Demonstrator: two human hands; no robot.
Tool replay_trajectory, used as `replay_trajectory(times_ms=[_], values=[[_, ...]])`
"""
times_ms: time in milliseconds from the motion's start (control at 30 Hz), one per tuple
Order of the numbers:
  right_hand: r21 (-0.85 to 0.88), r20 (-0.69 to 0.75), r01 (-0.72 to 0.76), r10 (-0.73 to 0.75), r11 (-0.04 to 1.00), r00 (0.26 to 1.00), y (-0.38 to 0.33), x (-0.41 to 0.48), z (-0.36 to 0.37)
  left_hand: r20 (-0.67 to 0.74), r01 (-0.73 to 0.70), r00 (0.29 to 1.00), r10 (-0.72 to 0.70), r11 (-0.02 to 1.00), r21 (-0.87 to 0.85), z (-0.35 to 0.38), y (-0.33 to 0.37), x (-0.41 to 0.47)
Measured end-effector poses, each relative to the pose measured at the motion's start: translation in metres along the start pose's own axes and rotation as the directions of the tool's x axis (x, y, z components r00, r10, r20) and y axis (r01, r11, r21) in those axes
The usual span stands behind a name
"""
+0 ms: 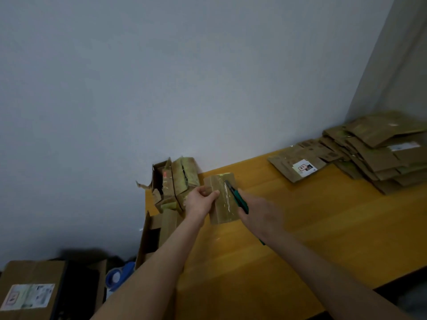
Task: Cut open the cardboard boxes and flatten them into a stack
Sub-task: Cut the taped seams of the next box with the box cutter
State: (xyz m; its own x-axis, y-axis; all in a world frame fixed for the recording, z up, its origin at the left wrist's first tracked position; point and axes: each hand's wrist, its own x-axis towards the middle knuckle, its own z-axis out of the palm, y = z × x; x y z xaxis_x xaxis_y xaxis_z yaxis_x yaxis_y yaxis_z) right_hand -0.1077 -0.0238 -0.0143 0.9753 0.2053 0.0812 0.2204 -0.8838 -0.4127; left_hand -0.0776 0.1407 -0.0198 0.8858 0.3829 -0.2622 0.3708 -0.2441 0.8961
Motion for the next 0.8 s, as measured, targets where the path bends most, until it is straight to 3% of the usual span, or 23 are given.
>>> replay_trajectory(times_ms=[167,367,467,533,733,800], values=[[-0.15,0.022,-0.027,0.03,0.988,0.999,-0.003,0.007,-0.001,-0.012,0.001,1.0,0.0,0.999,0.036,0.006,0.001,-0.001],[-0.21,0.057,-0.015,0.028,0.978,0.998,-0.007,0.009,0.0,-0.046,0.005,0.999,-0.002,0.998,0.064,0.013,0.001,-0.001],[-0.252,0.154,-0.014,0.054,0.968,0.987,-0.006,0.006,0.002,-0.06,-0.02,0.998,0.027,0.995,0.099,0.018,0.002,-0.001],[-0.238,0.182,-0.027,0.072,0.971,0.981,-0.004,0.001,0.005,-0.049,-0.062,0.996,0.071,0.982,0.178,0.021,0.006,0.0],[-0.179,0.217,0.002,0.037,0.984,0.976,0.001,0.001,0.0,-0.146,0.028,0.989,-0.014,0.995,0.097,0.012,0.004,0.016],[-0.056,0.21,-0.035,0.047,0.998,0.977,0.006,-0.001,0.005,-0.17,0.038,0.985,-0.024,0.996,0.083,0.007,0.003,0.022]])
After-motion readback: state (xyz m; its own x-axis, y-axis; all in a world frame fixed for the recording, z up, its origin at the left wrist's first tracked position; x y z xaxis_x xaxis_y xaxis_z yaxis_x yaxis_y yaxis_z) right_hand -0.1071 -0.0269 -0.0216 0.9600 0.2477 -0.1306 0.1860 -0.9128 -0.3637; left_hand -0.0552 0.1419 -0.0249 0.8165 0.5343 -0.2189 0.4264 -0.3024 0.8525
